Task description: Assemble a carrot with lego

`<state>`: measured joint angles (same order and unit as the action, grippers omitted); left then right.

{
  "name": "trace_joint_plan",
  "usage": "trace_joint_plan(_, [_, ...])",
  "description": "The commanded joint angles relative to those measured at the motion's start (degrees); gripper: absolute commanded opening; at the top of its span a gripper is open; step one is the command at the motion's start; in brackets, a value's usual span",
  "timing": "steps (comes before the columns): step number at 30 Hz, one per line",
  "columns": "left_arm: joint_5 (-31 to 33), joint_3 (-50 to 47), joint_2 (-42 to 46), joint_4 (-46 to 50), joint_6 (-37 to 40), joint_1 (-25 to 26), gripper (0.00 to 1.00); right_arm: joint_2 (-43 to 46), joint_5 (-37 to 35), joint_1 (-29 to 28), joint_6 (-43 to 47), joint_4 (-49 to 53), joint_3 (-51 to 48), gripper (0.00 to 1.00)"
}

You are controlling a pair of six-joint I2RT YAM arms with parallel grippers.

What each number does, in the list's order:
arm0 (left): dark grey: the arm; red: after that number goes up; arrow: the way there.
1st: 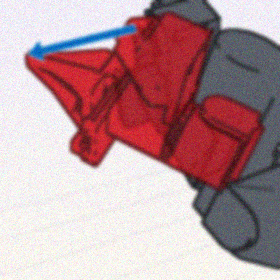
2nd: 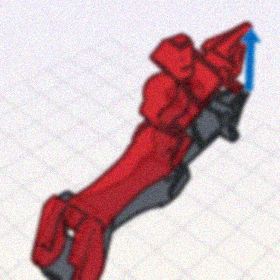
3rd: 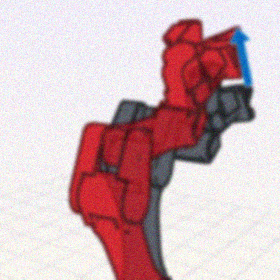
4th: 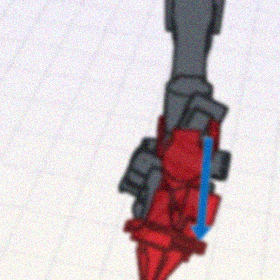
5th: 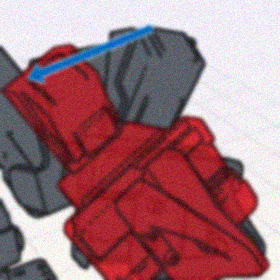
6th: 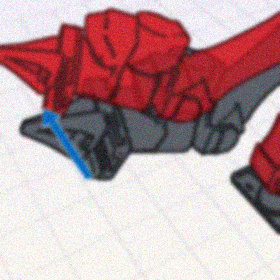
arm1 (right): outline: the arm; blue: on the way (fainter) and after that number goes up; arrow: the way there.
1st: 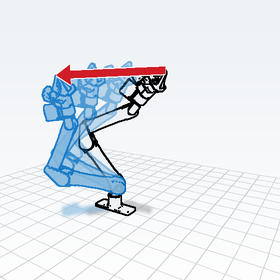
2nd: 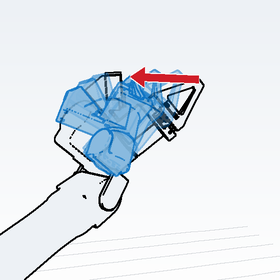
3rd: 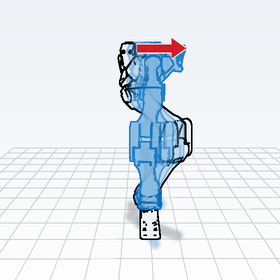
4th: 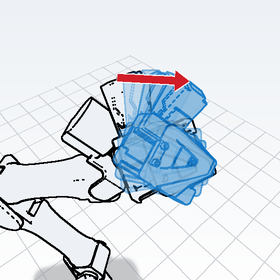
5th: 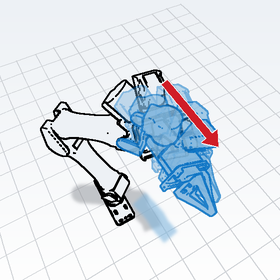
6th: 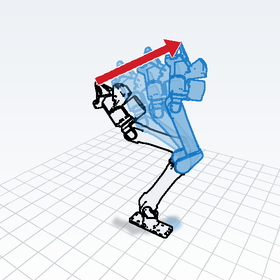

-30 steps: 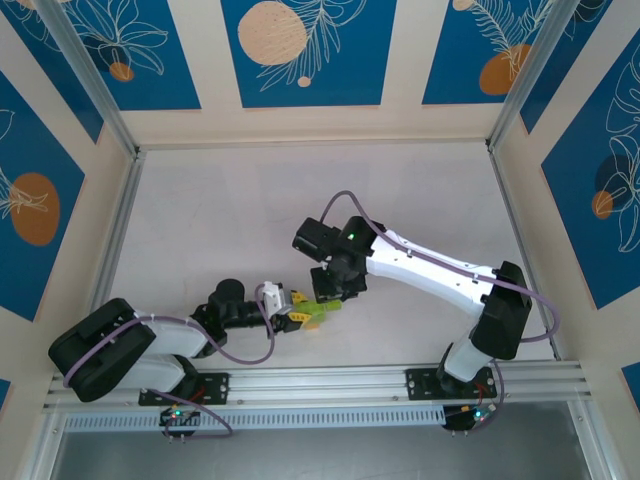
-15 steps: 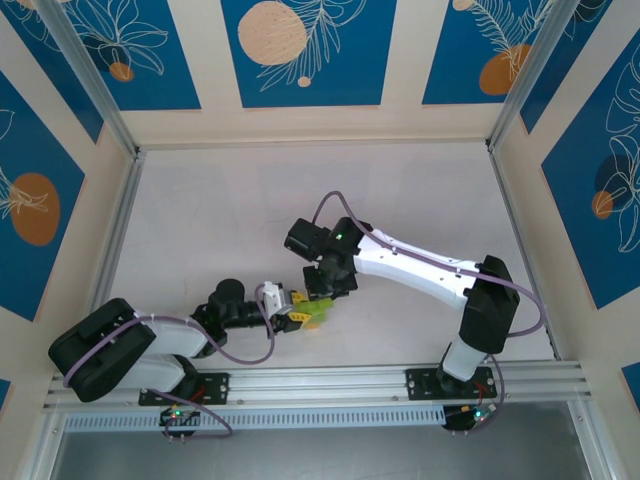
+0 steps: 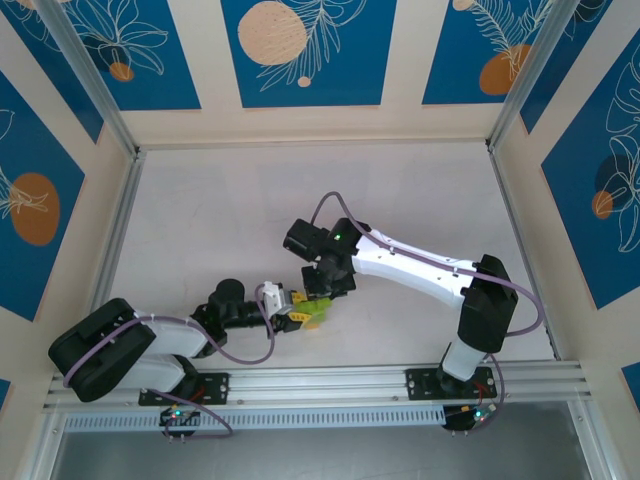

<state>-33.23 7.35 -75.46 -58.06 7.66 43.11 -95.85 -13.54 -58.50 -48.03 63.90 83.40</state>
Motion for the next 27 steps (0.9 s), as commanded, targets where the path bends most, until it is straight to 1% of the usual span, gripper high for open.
trace_joint_plan(1, [-0.72, 0.72, -0.53, 2.05, 1.13, -0.51, 0.33, -0.65, 0.53, -0.52, -0.57, 0.98, -1.13, 0.34])
trace_joint_plan(18, [-0.69, 0.85, -0.69, 2.34, 1.22, -0.49, 0.32, -0.06, 1.94, -1.87, -3.12, -2.38, -5.41, 0.33])
trace_joint_plan(27, [-0.69, 0.93, -0.74, 2.47, 1.29, -0.52, 0.31, -2.49, 1.76, -3.17, -3.32, -2.07, -4.94, 0.33])
